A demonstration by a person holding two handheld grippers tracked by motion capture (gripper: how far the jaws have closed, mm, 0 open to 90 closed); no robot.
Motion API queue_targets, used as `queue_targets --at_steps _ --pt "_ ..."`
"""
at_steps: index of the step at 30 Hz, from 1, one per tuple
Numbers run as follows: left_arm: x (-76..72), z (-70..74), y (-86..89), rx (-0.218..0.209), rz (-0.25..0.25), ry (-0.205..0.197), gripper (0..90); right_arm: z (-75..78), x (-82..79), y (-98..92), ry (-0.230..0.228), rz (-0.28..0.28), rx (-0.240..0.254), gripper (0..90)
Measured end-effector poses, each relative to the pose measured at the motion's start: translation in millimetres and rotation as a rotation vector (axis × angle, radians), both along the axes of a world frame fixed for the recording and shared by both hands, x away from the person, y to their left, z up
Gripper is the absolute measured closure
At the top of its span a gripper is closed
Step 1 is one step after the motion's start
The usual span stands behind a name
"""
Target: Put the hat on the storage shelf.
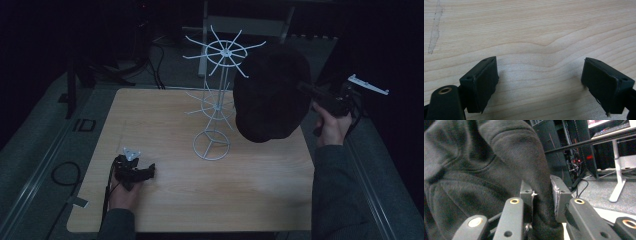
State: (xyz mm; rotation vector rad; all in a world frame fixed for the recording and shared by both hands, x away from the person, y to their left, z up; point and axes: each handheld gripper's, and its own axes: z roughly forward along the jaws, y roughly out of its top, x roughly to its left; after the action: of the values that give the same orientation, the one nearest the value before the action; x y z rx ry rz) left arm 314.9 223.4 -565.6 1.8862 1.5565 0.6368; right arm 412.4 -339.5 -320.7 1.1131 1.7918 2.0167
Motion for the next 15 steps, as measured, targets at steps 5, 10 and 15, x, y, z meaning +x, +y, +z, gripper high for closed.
queue_targets --at_steps 5,10,15 --pt "0.0 0.0 0.0 0.000 0.000 0.000 14.6 -1.7 0.6 4.6 0.001 -0.004 -0.031 71.5" --pt "0.0 -0.1 -0.1 0.000 0.002 -0.001 14.6 -1.7 1.4 4.9 0.007 -0.006 -0.029 69.2" --pt "0.0 0.0 0.0 0.002 0.000 0.000 14.6 -4.8 1.6 1.9 0.005 -0.008 -0.015 61.5"
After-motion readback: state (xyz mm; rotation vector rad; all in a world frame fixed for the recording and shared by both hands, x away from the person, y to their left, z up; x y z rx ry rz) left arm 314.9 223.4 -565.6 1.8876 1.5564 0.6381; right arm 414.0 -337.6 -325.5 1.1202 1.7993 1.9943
